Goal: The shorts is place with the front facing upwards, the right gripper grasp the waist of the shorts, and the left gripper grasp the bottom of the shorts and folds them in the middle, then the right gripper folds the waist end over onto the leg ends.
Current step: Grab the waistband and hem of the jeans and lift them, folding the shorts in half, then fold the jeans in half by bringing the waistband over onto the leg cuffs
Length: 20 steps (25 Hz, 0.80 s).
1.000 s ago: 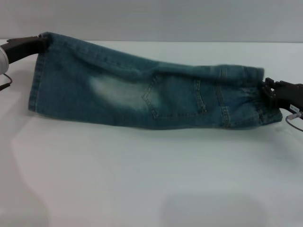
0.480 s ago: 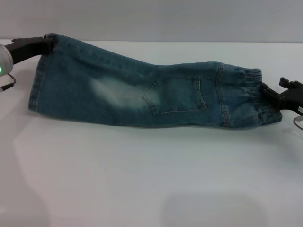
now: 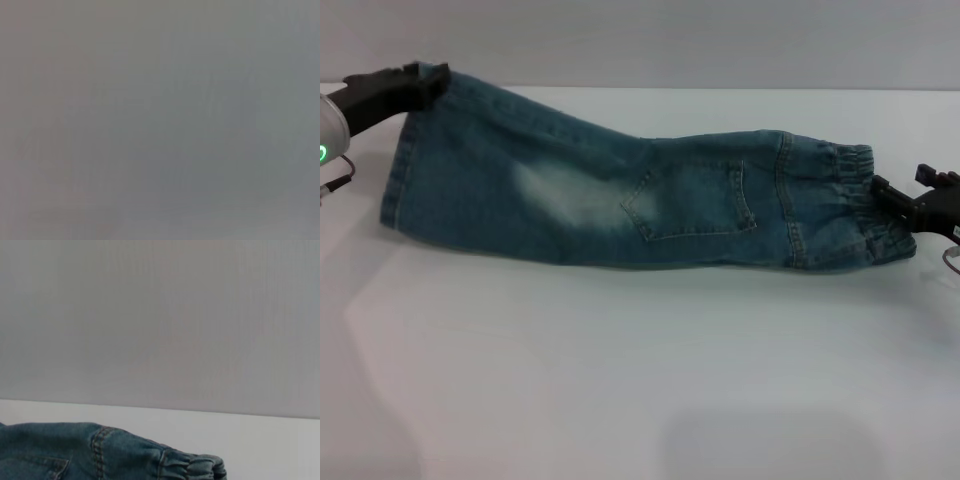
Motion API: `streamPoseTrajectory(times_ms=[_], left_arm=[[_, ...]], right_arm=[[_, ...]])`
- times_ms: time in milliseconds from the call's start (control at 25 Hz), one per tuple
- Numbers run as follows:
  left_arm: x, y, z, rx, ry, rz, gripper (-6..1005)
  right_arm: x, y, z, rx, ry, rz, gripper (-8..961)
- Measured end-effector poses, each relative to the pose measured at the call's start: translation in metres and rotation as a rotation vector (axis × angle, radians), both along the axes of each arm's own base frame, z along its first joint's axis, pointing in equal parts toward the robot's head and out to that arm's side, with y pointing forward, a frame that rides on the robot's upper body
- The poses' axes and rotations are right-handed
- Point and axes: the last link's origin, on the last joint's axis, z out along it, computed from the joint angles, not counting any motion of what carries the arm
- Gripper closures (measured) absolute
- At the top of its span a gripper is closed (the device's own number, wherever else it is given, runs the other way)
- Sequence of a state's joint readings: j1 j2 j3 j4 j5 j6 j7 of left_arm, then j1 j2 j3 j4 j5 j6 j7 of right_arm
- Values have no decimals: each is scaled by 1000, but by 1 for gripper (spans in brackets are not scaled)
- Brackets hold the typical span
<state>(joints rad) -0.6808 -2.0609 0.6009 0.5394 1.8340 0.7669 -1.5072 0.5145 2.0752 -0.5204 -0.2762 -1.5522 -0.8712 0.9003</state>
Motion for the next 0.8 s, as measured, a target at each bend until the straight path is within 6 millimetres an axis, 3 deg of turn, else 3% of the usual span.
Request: streamPoseTrajectory(times_ms=[640,800], left_arm=[[-9,-6,6,52,-8,-11,172],[-9,-8,3,39,-18,-15,172]], right_arm=[[2,-4,1,-32,42,-14,281],[-7,-5,13,-148,100,10,282]])
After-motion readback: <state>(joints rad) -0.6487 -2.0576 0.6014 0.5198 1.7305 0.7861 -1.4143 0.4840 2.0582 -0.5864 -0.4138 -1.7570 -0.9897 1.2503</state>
